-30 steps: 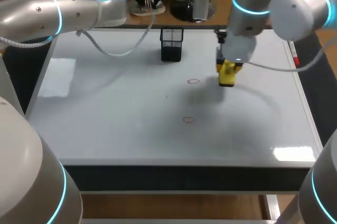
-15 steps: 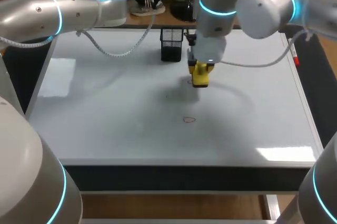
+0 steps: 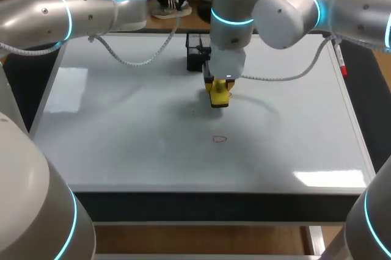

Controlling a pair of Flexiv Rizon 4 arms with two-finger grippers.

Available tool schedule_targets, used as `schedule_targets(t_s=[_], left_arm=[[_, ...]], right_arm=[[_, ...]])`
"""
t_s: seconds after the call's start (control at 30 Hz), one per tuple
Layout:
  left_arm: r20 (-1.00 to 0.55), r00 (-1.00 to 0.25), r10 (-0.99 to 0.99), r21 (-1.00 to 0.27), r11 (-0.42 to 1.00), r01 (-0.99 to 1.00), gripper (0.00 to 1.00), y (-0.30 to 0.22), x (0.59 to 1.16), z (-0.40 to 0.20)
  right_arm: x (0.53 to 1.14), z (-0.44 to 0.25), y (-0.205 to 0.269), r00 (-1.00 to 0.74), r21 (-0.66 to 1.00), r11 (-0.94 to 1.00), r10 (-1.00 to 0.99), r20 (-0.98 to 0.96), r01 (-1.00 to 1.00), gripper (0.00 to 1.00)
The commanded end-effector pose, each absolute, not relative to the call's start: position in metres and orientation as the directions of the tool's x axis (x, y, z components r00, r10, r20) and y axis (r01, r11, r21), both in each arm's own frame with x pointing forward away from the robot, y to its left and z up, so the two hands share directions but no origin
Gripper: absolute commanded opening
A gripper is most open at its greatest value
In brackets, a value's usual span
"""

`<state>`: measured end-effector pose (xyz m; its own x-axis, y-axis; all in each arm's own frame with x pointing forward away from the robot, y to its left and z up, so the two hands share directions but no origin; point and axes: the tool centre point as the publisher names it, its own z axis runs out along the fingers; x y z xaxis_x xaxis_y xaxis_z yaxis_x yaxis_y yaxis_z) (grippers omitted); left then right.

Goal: Pick up the inspection probe, press it on each red-marked spot on the whiteboard one by one, put down the probe, pick up the eraser, and wipe off all the red marks.

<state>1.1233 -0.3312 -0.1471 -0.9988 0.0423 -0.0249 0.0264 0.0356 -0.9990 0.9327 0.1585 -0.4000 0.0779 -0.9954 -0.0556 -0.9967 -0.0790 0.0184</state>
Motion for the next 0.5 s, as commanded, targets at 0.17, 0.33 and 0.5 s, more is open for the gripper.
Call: schedule_targets(t_s=[0.17,0.33,0.5], left_arm=[[-0.024,-0.999,0.045,-0.999,0.038,0.025,0.00,-0.331,1.124,-0.146],[-0.024,-0.999,0.045,-0.999,0.038,0.025,0.00,-0.331,1.124,-0.146],[-0.024,-0.999,0.045,-0.999,0.038,0.025,0.00,-0.331,1.124,-0.146]], right_arm=[[0.944,-0.413,0.161,0.082,0.039,-0.084,-0.995,-0.049,-0.996,0.00],[0.946,-0.419,0.160,0.078,0.054,-0.080,-0.996,-0.049,-0.995,0.00],[0.949,-0.423,0.158,0.078,0.067,-0.081,-0.996,-0.042,-0.994,0.00]])
